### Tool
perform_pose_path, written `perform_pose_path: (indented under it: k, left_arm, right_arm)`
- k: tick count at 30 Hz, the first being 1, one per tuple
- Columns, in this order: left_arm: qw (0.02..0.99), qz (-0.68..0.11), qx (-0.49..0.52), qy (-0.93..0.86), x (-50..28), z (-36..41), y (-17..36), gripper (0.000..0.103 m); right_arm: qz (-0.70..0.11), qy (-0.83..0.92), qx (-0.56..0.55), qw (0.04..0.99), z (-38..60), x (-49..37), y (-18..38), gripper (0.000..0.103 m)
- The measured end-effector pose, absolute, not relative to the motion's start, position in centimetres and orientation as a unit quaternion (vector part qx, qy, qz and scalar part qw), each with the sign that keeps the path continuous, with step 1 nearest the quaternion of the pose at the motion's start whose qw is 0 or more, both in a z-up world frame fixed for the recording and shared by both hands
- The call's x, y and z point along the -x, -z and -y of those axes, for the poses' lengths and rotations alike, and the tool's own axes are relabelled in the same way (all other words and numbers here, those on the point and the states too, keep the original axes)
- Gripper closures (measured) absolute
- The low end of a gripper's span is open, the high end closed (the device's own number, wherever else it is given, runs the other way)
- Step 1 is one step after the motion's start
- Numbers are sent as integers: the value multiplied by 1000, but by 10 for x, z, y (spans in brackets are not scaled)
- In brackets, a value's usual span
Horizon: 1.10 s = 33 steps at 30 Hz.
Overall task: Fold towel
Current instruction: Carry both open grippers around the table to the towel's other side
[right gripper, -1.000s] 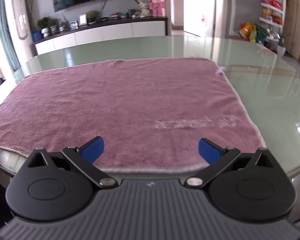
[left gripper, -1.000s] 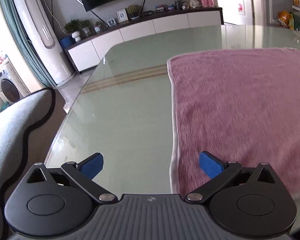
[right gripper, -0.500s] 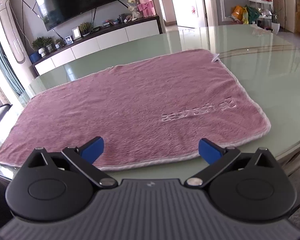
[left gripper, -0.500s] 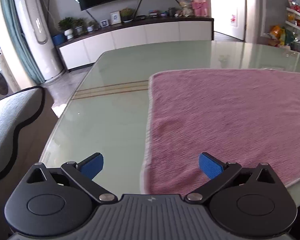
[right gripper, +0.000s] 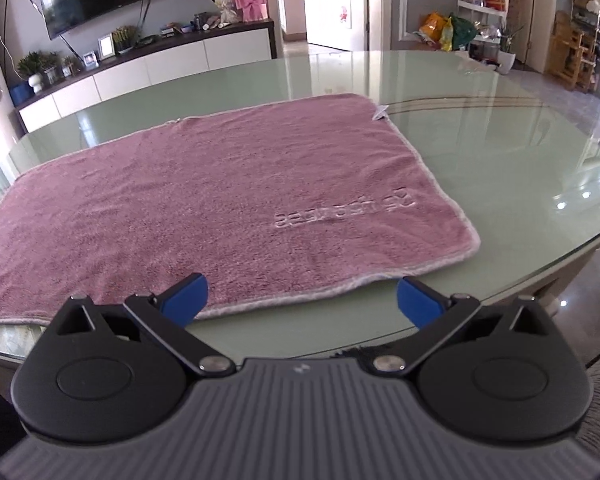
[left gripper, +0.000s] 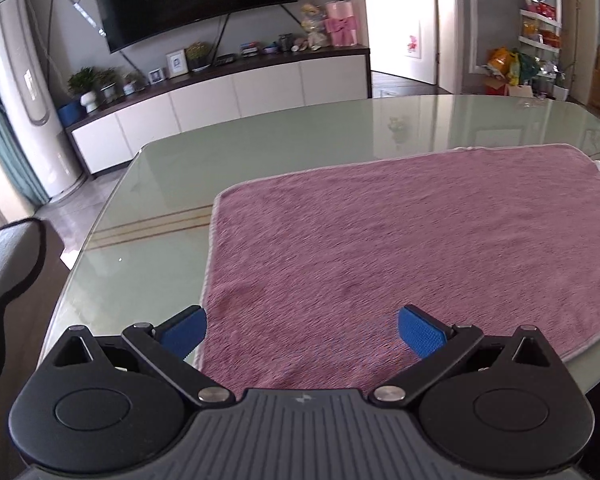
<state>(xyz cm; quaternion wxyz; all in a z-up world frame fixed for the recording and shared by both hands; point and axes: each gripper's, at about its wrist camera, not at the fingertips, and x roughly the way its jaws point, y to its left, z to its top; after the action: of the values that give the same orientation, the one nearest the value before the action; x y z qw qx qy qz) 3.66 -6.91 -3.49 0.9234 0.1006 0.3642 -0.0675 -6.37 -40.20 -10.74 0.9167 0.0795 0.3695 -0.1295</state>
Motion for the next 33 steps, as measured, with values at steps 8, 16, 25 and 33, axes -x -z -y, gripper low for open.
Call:
perform_pose_path:
  k: [8,16,25,33]
  left_arm:
    - [924,-342,-126,113,-46,102,23,0]
    - [915,-328,-173,157,-66,152,16,0]
    - [897,-328,-205,216,-91,226,23,0]
    - [871,-335,-207,293,-133,299,30,0]
  right_arm:
    - [-352,215,-74,908,413,74,96,0]
    - [-338,242,-183,891,449,96,103,0]
    - [-372,263,-191,869,478,96,110,0]
    - [-357,238,-243,870,504,98,114,0]
